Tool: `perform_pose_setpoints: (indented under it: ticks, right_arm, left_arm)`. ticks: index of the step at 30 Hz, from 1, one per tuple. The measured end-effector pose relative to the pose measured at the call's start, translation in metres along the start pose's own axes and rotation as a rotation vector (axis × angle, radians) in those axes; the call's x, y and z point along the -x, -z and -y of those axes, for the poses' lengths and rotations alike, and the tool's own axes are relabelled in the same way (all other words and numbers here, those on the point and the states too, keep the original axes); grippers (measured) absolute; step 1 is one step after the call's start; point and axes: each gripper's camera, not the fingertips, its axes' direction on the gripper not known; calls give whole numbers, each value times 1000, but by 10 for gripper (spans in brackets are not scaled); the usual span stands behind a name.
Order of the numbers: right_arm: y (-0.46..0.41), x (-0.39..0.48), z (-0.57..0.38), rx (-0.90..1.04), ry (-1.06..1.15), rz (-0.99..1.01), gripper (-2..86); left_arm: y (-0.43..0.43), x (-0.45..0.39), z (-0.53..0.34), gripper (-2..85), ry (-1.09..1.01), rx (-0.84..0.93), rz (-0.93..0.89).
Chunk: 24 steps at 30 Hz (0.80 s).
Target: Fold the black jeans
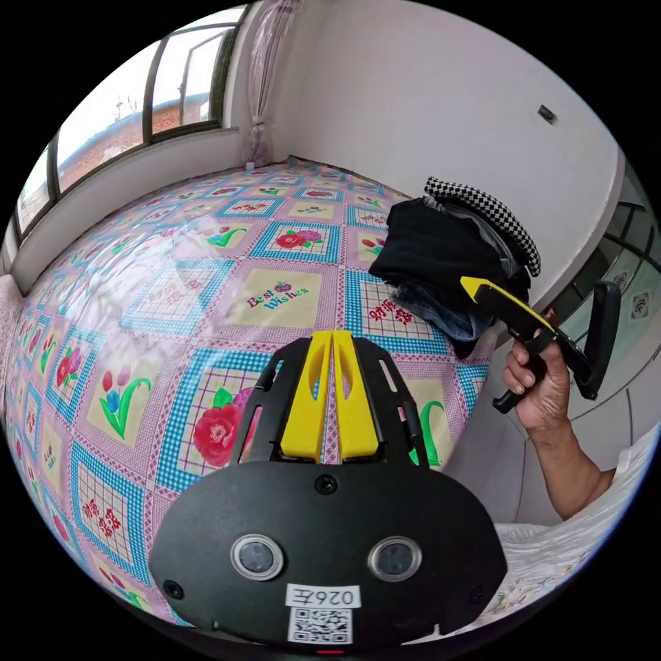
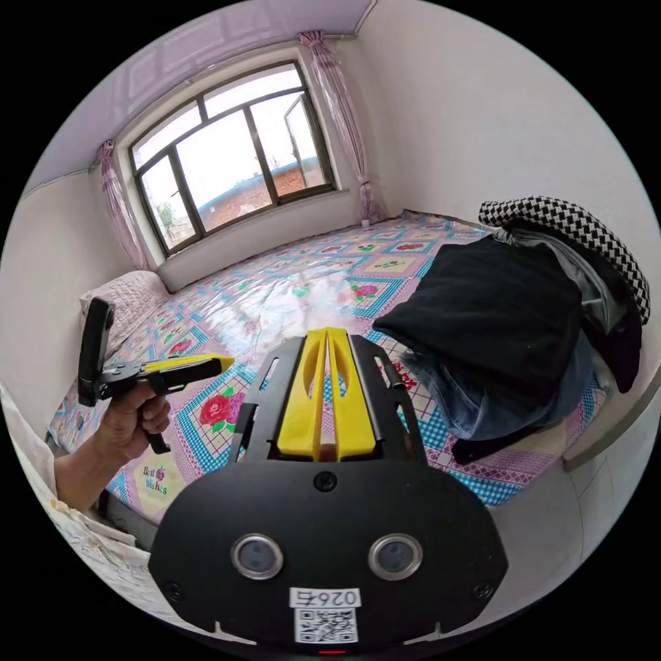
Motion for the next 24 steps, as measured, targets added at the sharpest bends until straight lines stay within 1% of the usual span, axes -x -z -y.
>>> perform_pose_setpoints:
  ticks: [2, 4, 6, 9, 11, 14, 17, 19, 21, 24]
  right_arm:
    - [12, -11, 7, -6, 18, 11, -11]
    - [19, -20, 13, -4, 34, 11, -11]
    - [27, -30, 17, -10, 34, -17, -12]
    - [41, -50, 23, -26, 12, -103, -12]
    - [53, -70, 28, -42, -18, -167, -12]
    - [64, -99, 35, -35, -50, -206, -11]
    - [73, -129, 42, -18, -78, -262, 8]
    - [78, -149, 47, -7, -100, -278, 31]
    - [80, -171, 53, 10, -125, -297, 41]
    - [82, -207, 62, 29, -167, -347, 48]
  left_arm:
    - [-11, -5, 10, -8, -16, 17, -18]
    - [-28, -8, 24, -8, -31, 49, -78]
    - [-39, -8, 33, -8, -19, 62, -56]
    - [-65, -12, 49, -7, -25, 128, 11]
    - [-79, -14, 58, -6, -40, 147, 8]
    - [-98, -17, 72, -2, -54, 138, -42]
    - [-125, -12, 87, 12, -39, 163, -156]
    - [-155, -6, 98, 66, -13, 232, -270]
    - [-178, 0, 103, 90, 11, 286, -337]
    - [-209, 10, 109, 98, 59, 322, -430]
